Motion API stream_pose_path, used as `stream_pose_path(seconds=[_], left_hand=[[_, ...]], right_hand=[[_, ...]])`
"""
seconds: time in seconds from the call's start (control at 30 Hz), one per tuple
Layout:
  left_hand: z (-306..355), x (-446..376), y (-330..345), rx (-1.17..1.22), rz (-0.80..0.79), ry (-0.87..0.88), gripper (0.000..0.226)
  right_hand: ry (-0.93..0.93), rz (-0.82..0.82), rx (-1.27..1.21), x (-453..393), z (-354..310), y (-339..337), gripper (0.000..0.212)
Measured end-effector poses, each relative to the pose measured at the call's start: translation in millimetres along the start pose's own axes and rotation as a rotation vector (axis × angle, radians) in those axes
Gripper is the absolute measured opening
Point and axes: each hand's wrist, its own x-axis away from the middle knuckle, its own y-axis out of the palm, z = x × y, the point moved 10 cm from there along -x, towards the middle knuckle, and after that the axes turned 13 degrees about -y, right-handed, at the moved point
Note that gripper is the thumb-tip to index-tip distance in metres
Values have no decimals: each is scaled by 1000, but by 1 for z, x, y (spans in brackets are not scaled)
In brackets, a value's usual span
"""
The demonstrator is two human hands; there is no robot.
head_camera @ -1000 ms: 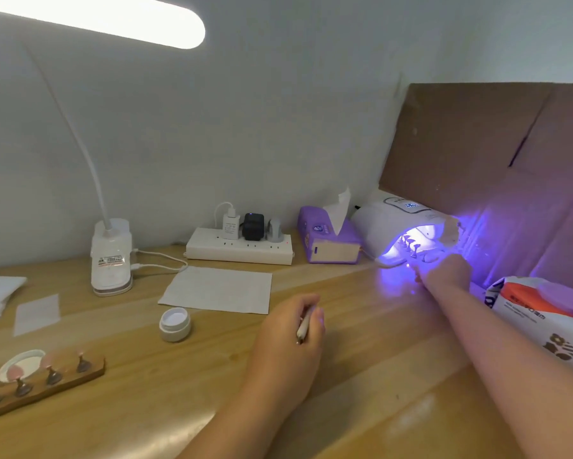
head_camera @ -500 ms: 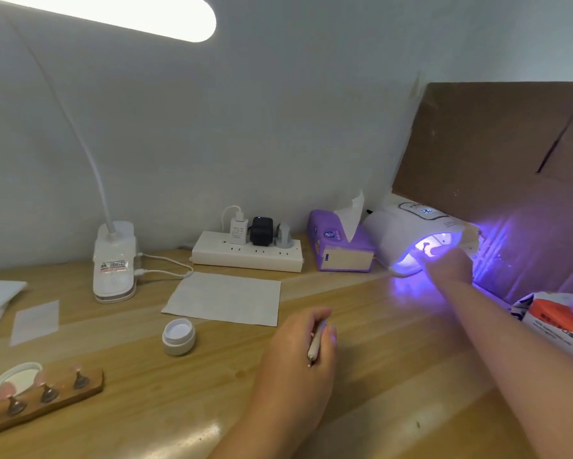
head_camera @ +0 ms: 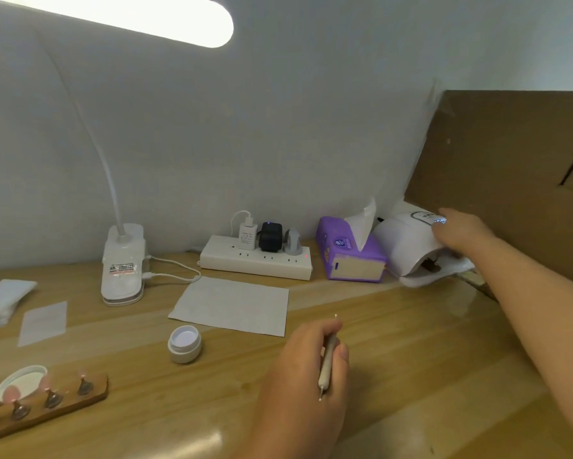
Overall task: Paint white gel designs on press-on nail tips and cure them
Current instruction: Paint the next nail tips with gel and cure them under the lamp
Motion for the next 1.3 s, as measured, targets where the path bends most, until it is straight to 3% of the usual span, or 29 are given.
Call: stream_pose_path(seconds=[0.13,0.3,0.57,0.67,0.73,0.87,1.03,1.13,1.23,1.3], left_hand=[[2,0,-1,27,12,16,26],[-4,-3,2,94,-16,-36,25],[-8,-10,0,139,0,-68,25],[-15,-13,2,181,-3,-122,25],[-19,-15,2,187,11,-146,24],[-25,-15,3,214,5,-214,19],[-24,8,-45,585,185,-293,19],[-15,30,-99,624,261,-194,18],[-3,50,-164,526,322,-59,23],[-7,64,-210,479,423,-33,25]], right_hand=[[-50,-142,127,-26,-3,11,44],[-66,-169,75,-47,8,17,37],[-53,-97,-221,-7,7,16,53],[12,-44,-31,29,-9,7,67],[22,-9,17,53,-36,5,72],[-124,80,-34,91,-105,3,58],[-300,155,-130,140,-181,-12,36],[-345,228,-283,171,-219,-24,12],[-397,195,-469,203,-268,-23,19],[-464,51,-582,223,-309,-8,20]])
